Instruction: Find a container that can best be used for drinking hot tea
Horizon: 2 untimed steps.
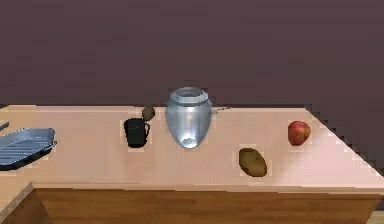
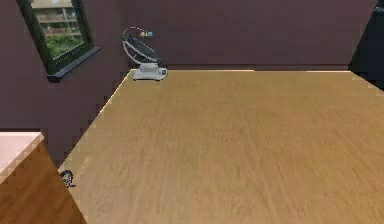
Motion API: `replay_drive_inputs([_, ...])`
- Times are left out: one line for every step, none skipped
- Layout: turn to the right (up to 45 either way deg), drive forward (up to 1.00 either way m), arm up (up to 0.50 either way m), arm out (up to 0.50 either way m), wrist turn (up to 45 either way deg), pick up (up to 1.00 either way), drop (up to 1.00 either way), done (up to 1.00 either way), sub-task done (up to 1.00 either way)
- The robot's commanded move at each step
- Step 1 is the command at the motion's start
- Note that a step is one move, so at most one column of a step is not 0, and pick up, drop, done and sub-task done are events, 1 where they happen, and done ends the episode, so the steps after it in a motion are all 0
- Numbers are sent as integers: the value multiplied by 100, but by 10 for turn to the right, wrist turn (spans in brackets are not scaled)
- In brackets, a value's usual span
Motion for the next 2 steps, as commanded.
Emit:
replay_drive_inputs([-150, 0, 0, 0, 0, 0, 0, 0, 0])
replay_drive_inputs([0, 0, 0, 0, 0, 0, 0, 100, 0])
